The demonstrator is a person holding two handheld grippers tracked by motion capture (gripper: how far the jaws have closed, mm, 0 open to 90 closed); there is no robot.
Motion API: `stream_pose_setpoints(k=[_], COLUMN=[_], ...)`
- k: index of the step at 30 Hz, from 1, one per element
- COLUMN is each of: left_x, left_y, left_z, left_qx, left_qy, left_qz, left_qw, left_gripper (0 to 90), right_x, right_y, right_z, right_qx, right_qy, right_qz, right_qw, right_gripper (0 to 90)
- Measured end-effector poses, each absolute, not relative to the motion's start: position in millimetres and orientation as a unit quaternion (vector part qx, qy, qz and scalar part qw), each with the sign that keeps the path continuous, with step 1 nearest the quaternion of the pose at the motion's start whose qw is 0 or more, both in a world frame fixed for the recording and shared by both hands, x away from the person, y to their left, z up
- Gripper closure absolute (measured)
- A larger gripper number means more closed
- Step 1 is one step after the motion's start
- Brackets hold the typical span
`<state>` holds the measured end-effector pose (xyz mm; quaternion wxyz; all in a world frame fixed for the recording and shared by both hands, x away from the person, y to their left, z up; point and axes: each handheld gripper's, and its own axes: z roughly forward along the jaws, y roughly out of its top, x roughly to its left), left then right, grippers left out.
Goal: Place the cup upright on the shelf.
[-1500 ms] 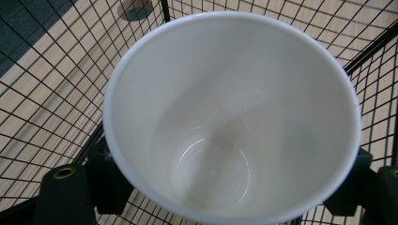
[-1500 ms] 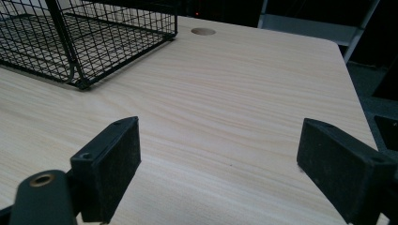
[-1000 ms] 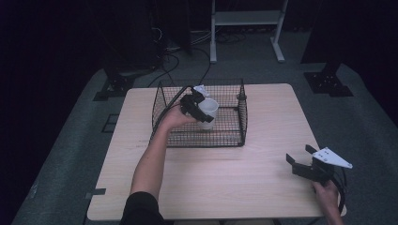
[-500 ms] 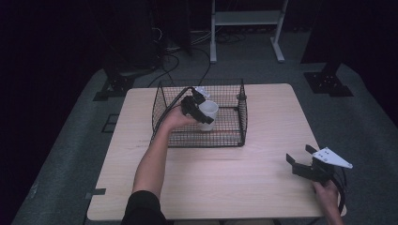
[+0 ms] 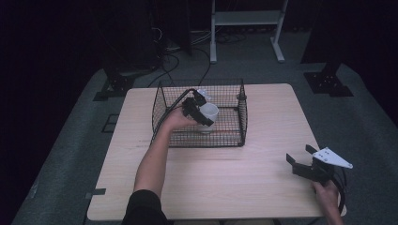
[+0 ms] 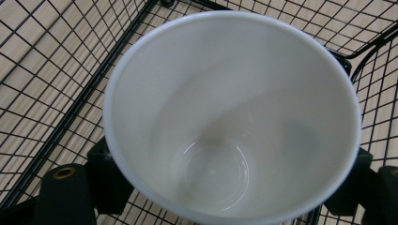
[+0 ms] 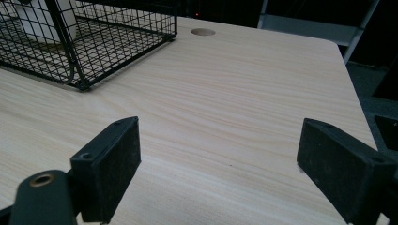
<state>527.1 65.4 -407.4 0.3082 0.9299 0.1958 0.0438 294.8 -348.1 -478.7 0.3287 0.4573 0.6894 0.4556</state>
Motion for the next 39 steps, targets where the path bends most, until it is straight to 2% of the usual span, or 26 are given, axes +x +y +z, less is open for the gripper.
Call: stream_pose_setpoints(k=[29,36,39], left_x=[525.6,524.4,523.5], left_y=[70.8,71.5,72.5], left_z=[-409.4,-405.9,-402.8], left_qx=[0.934,0.93,0.926], left_qy=[0.206,0.21,0.217], left_qz=[0.027,0.03,0.034], left_qw=[0.291,0.301,0.307], left_gripper=[20.1,16.2,11.4], right_x=[294.7,294.8,294.7], right_y=[-347.7,-347.7,-347.6], right_z=[-478.8,-478.7,-478.8], right_qx=[0.456,0.456,0.457], right_qy=[0.69,0.69,0.69], right_qz=[0.455,0.454,0.454], right_qw=[0.33,0.33,0.33], right_gripper=[13.1,13.0,13.1])
